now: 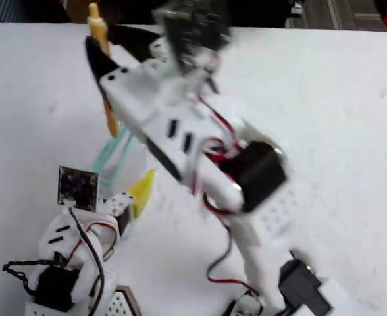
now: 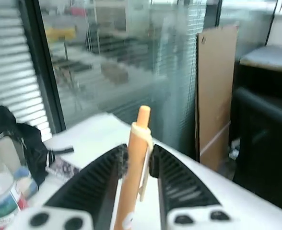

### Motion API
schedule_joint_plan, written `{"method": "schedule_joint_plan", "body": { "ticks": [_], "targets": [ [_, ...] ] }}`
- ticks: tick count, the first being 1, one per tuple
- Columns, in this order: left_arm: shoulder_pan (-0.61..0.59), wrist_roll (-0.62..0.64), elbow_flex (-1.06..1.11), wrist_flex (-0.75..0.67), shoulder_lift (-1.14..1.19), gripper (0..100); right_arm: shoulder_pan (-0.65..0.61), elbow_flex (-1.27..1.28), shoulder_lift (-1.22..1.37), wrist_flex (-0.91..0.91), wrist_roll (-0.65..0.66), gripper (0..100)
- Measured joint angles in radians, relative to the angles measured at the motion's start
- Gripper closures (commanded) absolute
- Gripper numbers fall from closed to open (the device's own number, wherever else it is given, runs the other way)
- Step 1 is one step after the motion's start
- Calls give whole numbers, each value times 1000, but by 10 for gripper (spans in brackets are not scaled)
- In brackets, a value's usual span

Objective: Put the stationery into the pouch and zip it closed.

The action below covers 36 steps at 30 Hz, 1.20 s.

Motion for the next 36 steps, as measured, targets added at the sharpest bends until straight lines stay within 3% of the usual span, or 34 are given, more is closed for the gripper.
{"method": "schedule_joint_plan", "body": {
  "ticks": [5,15,17,24,31,36],
  "targets": [
    [0,0,0,0,0,732,0,2,43,52,0,982],
    [0,0,0,0,0,732,-11,0,43,390,0,979],
    [0,0,0,0,0,732,-20,0,43,434,0,944],
    [0,0,0,0,0,732,-17,0,18,491,0,674],
    [0,0,0,2,0,732,8,0,-123,493,0,673],
    [0,0,0,2,0,732,167,3,-181,493,0,673]
  ]
}}
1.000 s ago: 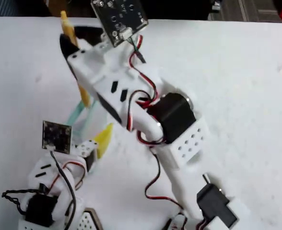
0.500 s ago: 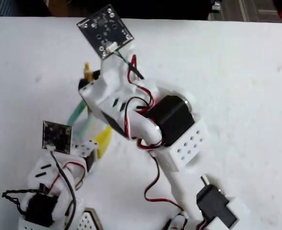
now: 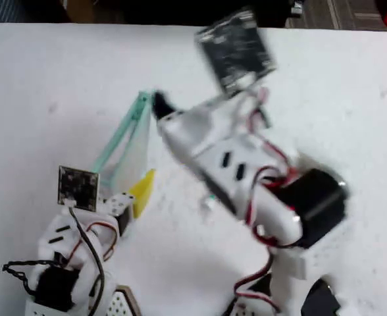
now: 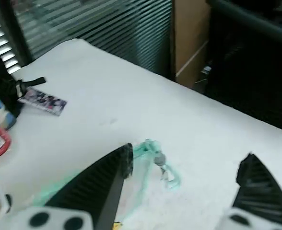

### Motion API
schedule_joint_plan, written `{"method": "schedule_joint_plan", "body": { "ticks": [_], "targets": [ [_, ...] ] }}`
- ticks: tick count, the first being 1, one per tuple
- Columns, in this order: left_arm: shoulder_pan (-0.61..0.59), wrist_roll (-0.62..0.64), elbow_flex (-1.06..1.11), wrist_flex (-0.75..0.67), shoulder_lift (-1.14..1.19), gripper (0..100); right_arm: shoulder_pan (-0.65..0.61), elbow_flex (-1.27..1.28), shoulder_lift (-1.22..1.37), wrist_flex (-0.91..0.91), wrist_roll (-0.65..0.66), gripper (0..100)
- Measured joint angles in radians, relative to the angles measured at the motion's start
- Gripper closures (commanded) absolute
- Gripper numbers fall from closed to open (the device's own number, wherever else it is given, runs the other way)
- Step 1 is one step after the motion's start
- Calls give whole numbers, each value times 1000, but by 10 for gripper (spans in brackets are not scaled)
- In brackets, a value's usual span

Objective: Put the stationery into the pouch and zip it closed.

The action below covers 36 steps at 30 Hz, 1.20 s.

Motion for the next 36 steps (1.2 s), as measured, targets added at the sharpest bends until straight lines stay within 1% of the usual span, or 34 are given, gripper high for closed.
{"method": "schedule_joint_plan", "body": {
  "ticks": [5,6,7,10,12,14,19,21,23,24,26,27,29,32,36],
  "targets": [
    [0,0,0,0,0,732,199,127,8,18,0,676],
    [0,0,0,0,0,732,230,169,12,20,0,695],
    [0,0,0,0,0,732,256,213,18,21,0,734],
    [0,0,0,0,0,732,319,351,38,21,0,896],
    [0,0,0,0,0,732,338,436,52,-5,0,957],
    [0,0,0,0,0,732,339,508,66,-44,0,947],
    [0,0,0,0,0,732,353,669,123,-161,0,825],
    [0,0,0,0,0,732,367,730,158,-230,0,800],
    [0,0,0,0,0,732,384,786,206,-301,0,826],
    [0,0,0,0,0,732,391,809,235,-336,0,862],
    [0,0,0,0,0,732,413,842,293,-396,0,982],
    [0,0,0,0,0,732,422,848,318,-419,0,988],
    [0,0,0,0,0,732,434,850,361,-453,0,935],
    [0,0,0,0,0,732,434,850,400,-470,0,937],
    [0,0,0,0,0,732,434,850,428,-473,0,916]
  ]
}}
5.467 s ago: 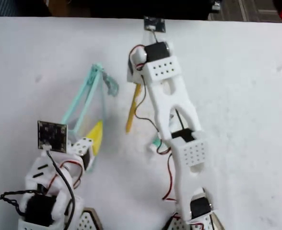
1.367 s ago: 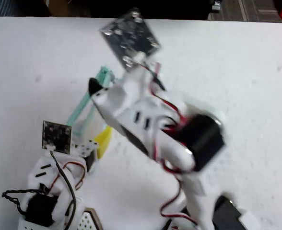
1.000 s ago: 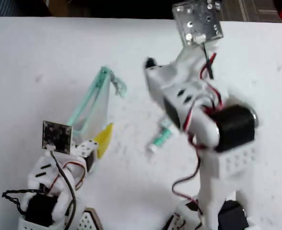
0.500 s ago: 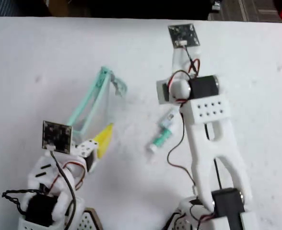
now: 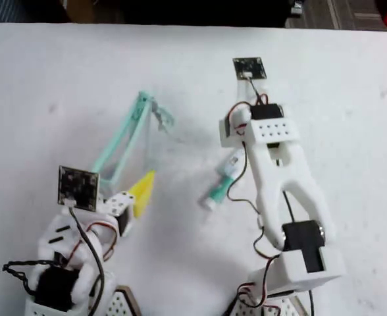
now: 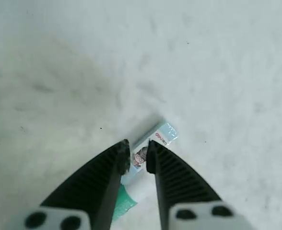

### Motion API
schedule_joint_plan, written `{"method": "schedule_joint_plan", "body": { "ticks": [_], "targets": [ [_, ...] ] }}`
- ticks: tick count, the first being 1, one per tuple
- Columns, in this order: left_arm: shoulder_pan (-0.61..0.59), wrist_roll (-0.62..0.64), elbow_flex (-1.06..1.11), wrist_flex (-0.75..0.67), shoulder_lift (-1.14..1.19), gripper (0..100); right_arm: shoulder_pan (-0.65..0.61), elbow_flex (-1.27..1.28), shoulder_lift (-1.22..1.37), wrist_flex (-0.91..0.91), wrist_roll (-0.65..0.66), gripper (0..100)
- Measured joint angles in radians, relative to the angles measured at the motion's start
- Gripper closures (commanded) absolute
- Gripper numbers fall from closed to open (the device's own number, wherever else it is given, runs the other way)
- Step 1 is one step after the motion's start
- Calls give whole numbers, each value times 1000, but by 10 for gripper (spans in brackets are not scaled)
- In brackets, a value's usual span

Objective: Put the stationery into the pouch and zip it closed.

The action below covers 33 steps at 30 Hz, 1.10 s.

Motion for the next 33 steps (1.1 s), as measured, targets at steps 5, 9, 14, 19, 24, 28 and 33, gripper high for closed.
{"method": "schedule_joint_plan", "body": {
  "ticks": [5,9,14,19,24,28,33],
  "targets": [
    [0,0,0,0,0,732,-2,0,0,0,0,983],
    [0,0,15,-6,0,732,2,5,0,0,0,911],
    [3,0,25,-8,0,732,2,23,0,-3,-63,834],
    [3,0,26,-8,0,732,2,32,17,-3,-164,833],
    [3,0,26,-6,0,732,8,38,140,-57,-172,833],
    [3,0,26,-5,0,732,31,-54,273,-57,-210,831],
    [3,0,26,-5,0,732,44,-210,416,29,-230,861]
  ]
}}
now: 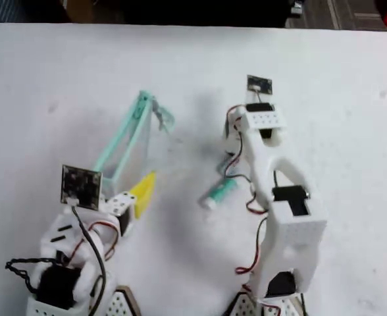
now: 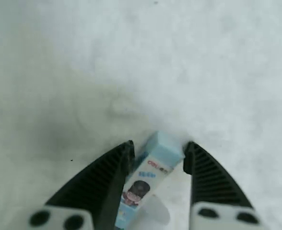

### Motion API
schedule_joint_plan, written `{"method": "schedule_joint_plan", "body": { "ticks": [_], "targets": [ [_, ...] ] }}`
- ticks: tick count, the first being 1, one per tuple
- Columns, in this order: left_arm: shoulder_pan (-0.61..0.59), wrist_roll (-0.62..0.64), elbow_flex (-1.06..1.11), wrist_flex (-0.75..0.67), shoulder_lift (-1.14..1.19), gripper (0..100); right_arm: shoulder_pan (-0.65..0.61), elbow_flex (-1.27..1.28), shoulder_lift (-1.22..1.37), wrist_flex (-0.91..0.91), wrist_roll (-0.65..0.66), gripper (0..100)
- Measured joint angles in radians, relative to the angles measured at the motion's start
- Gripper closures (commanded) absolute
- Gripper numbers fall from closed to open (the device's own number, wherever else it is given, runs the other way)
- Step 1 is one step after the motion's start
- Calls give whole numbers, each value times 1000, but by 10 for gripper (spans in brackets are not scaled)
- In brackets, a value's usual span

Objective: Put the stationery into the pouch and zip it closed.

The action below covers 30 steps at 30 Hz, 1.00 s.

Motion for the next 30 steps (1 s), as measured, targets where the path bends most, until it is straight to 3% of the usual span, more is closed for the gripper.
{"method": "schedule_joint_plan", "body": {
  "ticks": [4,15,25,30],
  "targets": [
    [0,0,0,2,0,732,8,-55,44,32,0,989],
    [0,0,0,3,0,733,15,-60,-12,92,2,981],
    [0,35,0,3,0,730,12,-60,-367,118,66,981],
    [0,35,0,3,0,729,-55,-60,-632,118,66,981]
  ]
}}
